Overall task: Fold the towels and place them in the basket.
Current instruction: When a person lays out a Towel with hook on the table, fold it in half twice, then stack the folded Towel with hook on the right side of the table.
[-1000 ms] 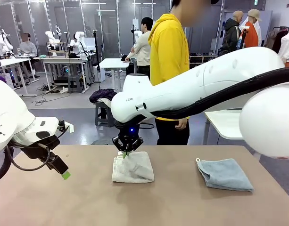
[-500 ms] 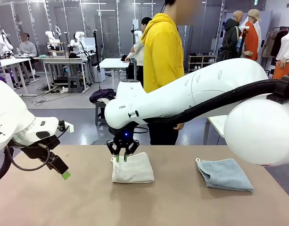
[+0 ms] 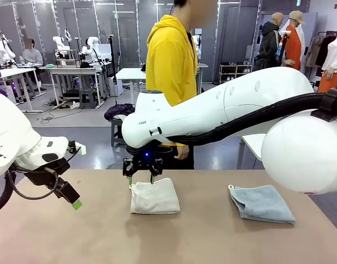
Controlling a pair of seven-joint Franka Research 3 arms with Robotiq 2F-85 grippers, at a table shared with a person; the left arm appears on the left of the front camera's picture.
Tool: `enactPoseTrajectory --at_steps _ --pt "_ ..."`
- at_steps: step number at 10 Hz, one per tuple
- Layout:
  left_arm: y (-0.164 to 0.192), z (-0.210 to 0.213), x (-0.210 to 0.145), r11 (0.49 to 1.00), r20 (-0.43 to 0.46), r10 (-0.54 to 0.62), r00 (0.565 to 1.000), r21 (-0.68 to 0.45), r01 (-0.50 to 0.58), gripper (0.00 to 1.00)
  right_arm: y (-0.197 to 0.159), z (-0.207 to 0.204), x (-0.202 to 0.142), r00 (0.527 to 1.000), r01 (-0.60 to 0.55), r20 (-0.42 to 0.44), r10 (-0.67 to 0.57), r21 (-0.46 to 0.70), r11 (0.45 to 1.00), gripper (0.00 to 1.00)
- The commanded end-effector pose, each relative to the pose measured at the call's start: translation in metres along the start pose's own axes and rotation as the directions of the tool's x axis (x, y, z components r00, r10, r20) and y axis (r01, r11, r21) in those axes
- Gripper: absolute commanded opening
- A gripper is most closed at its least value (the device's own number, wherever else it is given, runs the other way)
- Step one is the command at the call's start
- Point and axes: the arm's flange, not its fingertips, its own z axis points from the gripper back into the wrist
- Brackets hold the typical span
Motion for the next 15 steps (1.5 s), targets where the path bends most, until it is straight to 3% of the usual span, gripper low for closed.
enactPoseTrajectory --at_steps 1,15 --pt "0.000 0.000 0.002 1.000 -0.009 0.008 1.000 0.011 -0.008 1.00 -0.003 0.004 -0.006 0.999 0.039 0.012 -0.039 0.003 0.999 1.00" --pt "0.000 0.000 0.002 1.000 -0.009 0.008 1.000 0.011 -0.008 1.00 -0.004 0.006 0.002 1.000 0.014 0.004 -0.014 0.012 1.000 1.00"
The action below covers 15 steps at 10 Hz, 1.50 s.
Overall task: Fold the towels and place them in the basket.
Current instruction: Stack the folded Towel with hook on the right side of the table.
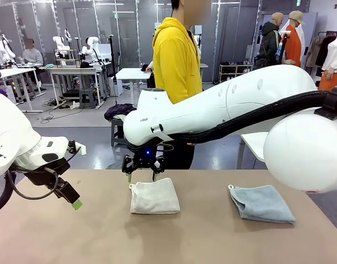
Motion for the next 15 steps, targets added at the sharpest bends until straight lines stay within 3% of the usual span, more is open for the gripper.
enactPoseTrajectory --at_steps 1,4,5,8,9,11,15 --pt "0.000 0.000 0.002 1.000 -0.009 0.008 1.000 0.011 -0.008 1.00 0.000 0.000 0.001 1.000 0.000 0.003 0.000 -0.001 1.000 1.00" --pt "0.000 0.000 0.002 1.000 -0.009 0.008 1.000 0.011 -0.008 1.00 0.000 0.000 0.000 1.000 0.000 0.000 0.000 0.000 1.000 1.00" --pt "0.000 0.000 0.002 1.000 -0.009 0.008 1.000 0.011 -0.008 1.00 -0.002 0.033 -0.006 1.000 -0.015 0.021 0.014 0.069 0.998 1.00" --pt "0.000 0.000 0.002 1.000 -0.009 0.008 1.000 0.011 -0.008 1.00 -0.084 0.067 -0.030 0.999 0.045 0.013 -0.049 0.215 0.976 1.00" --pt "0.000 0.000 0.002 1.000 -0.009 0.008 1.000 0.011 -0.008 1.00 -0.112 0.063 -0.033 0.995 0.097 0.010 -0.103 0.252 0.963 1.00" --pt "0.000 0.000 0.002 1.000 -0.009 0.008 1.000 0.011 -0.008 1.00 -0.155 0.050 -0.038 0.995 0.092 0.008 -0.103 0.384 0.919 1.00" --pt "0.000 0.000 0.002 1.000 -0.009 0.008 1.000 0.011 -0.008 1.00 -0.222 0.007 -0.042 0.986 0.123 0.017 -0.167 0.601 0.790 1.00"
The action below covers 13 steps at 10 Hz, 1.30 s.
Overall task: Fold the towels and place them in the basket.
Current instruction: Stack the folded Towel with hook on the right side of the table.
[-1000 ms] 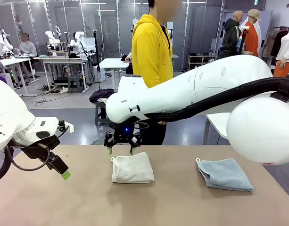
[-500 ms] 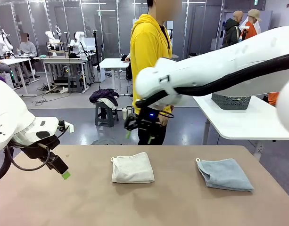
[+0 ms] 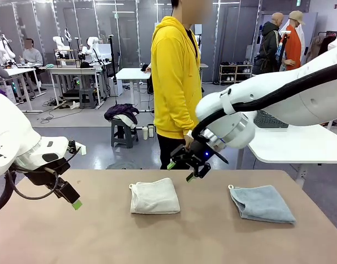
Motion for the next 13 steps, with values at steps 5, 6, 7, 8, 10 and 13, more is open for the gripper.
enactPoseTrajectory --at_steps 5,6,7,8,10,13 --pt "0.000 0.000 0.002 1.000 -0.010 0.008 1.000 0.012 -0.007 1.00 -0.048 -0.029 0.002 0.999 0.045 -0.035 -0.038 0.242 0.969 1.00" --pt "0.000 0.000 0.002 1.000 -0.010 0.008 1.000 0.012 -0.007 1.00 -0.051 -0.034 0.004 0.998 0.052 -0.037 -0.044 0.255 0.965 1.00" --pt "0.000 0.000 0.002 1.000 -0.010 0.008 1.000 0.012 -0.007 1.00 -0.054 -0.039 0.005 0.998 0.058 -0.035 -0.050 0.258 0.964 1.00" --pt "0.000 0.000 0.002 1.000 -0.010 0.008 1.000 0.012 -0.007 1.00 -0.058 -0.040 0.007 0.998 0.067 -0.035 -0.060 0.261 0.963 1.00" --pt "0.000 0.000 0.002 1.000 -0.010 0.008 1.000 0.012 -0.007 1.00 -0.064 -0.047 0.009 0.997 0.076 -0.044 -0.067 0.263 0.962 1.00" --pt "0.000 0.000 0.002 1.000 -0.010 0.008 1.000 0.012 -0.007 1.00 -0.063 -0.062 0.013 0.995 0.087 -0.066 -0.072 0.259 0.962 1.00"
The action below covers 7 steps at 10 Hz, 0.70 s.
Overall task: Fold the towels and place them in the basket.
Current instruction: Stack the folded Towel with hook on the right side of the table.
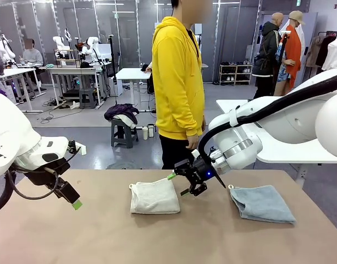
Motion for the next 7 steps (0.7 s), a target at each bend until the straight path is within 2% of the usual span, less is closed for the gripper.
enactPoseTrajectory --at_steps 1,4,7 --pt "0.000 0.000 0.002 1.000 -0.009 0.008 1.000 0.012 -0.008 1.00 0.000 -0.008 0.008 1.000 -0.015 0.001 0.015 0.009 1.000 1.00" --pt "0.000 0.000 0.002 1.000 -0.009 0.008 1.000 0.012 -0.008 1.00 -0.004 -0.020 0.004 1.000 0.002 -0.015 -0.002 0.019 1.000 1.00" --pt "0.000 0.000 0.002 1.000 -0.009 0.008 1.000 0.012 -0.008 1.00 -0.005 -0.030 0.000 0.999 0.021 -0.035 -0.019 0.081 0.997 1.00"
